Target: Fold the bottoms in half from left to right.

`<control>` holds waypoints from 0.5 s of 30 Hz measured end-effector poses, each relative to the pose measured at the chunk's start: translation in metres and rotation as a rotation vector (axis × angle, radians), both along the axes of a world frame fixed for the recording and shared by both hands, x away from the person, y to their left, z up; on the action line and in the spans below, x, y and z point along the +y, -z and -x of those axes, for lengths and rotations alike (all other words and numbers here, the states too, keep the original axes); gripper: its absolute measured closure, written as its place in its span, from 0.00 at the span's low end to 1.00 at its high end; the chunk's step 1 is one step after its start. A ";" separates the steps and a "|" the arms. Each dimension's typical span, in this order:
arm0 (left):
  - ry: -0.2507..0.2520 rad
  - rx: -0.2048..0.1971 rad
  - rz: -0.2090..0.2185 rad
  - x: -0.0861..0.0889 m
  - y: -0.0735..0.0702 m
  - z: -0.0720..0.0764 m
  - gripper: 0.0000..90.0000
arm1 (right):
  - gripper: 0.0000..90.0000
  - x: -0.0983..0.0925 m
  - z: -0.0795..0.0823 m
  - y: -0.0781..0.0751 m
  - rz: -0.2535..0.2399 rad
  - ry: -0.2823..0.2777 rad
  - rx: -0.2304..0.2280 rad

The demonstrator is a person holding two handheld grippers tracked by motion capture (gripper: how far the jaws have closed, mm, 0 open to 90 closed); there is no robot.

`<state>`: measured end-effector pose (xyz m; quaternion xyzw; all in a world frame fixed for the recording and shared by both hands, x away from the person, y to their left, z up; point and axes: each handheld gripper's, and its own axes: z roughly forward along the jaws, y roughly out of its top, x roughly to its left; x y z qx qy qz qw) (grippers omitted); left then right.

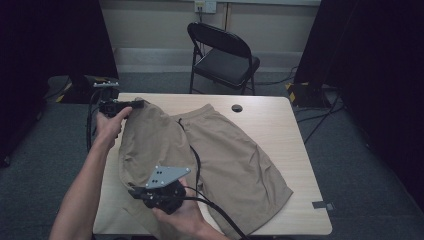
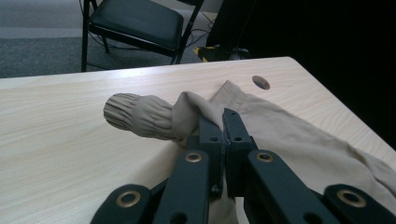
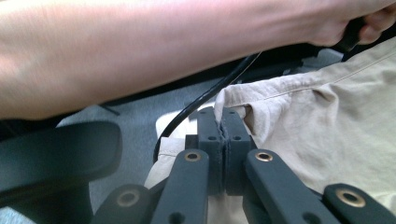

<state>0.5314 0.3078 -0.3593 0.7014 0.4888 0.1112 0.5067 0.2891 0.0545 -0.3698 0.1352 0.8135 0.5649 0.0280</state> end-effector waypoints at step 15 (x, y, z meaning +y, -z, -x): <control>-0.025 -0.035 -0.012 0.021 -0.054 0.006 0.99 | 0.99 -0.002 -0.005 -0.062 -0.104 0.010 -0.104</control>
